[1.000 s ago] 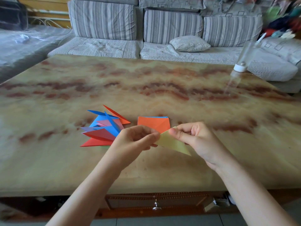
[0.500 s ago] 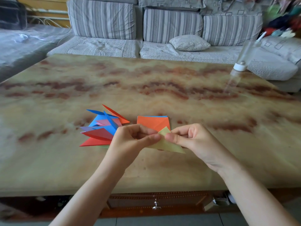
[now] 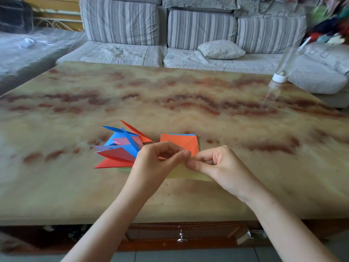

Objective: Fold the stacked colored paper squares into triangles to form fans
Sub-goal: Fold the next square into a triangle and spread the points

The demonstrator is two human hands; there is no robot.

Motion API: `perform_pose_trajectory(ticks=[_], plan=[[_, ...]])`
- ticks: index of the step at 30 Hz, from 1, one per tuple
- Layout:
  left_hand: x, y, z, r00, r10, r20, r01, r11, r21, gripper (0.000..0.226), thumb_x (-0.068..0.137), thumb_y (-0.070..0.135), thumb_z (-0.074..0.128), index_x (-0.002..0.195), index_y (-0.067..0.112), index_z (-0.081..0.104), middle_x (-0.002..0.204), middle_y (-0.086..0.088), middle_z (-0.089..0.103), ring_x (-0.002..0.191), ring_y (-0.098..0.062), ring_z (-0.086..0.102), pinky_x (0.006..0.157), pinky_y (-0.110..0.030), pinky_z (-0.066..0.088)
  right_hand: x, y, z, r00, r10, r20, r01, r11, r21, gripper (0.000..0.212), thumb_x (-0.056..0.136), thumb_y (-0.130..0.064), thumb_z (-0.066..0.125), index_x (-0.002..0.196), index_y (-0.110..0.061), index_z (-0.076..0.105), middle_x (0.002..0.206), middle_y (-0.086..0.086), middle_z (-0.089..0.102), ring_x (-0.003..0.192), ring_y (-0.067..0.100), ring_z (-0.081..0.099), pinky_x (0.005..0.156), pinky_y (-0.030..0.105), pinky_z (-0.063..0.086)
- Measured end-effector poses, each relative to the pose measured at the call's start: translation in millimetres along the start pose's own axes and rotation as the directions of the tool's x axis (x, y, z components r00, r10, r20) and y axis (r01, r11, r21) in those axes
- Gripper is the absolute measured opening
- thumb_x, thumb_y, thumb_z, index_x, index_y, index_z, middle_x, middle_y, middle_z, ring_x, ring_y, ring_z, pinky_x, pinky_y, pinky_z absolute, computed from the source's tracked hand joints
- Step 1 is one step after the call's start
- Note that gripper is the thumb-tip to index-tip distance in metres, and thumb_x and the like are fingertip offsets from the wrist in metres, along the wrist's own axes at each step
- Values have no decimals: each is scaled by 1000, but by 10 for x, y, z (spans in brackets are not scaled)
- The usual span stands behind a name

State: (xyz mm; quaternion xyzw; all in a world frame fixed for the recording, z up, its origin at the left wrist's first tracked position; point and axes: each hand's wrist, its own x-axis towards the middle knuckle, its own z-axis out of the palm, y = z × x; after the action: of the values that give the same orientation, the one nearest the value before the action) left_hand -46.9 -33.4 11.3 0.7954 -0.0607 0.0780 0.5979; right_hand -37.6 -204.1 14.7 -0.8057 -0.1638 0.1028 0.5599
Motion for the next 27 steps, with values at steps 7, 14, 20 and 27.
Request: perform_pose_trajectory(ticks=[7, 14, 20, 27], plan=[[-10, 10, -7, 997, 80, -11, -79, 994, 73, 9, 75, 23, 75, 68, 27, 71, 67, 11, 69, 59, 3, 55, 61, -13, 43, 9, -15, 17, 1000, -12, 12, 12, 1000, 19, 23, 86, -34, 66, 89, -14, 76, 94, 25, 71, 78, 14, 51, 73, 32, 35], [-2, 10, -18, 997, 69, 19, -70, 996, 55, 9, 77, 19, 74, 70, 24, 71, 62, 15, 67, 59, 6, 55, 59, -8, 39, 15, 17, 44, 999, -35, -9, 35, 999, 19, 44, 79, -53, 67, 88, -10, 75, 97, 35, 64, 80, 17, 45, 72, 33, 30], [-8, 1, 4, 1000, 3, -12, -3, 1000, 4, 14, 79, 20, 73, 66, 25, 70, 57, 17, 64, 57, 7, 54, 59, -7, 38, 7, -39, 6, 1000, -20, -23, 22, 994, 103, 14, 82, -17, 71, 91, -7, 75, 86, 5, 76, 82, 9, 69, 76, 18, 49], [-14, 3, -37, 998, -1, -66, 2, 1000, 24, 17, 80, 21, 72, 63, 25, 68, 52, 19, 60, 52, 6, 50, 53, -8, 36, 15, -54, 3, 995, 0, -101, 12, 992, 122, 10, 78, -11, 74, 82, -3, 72, 74, 7, 73, 68, 8, 64, 65, 14, 46]])
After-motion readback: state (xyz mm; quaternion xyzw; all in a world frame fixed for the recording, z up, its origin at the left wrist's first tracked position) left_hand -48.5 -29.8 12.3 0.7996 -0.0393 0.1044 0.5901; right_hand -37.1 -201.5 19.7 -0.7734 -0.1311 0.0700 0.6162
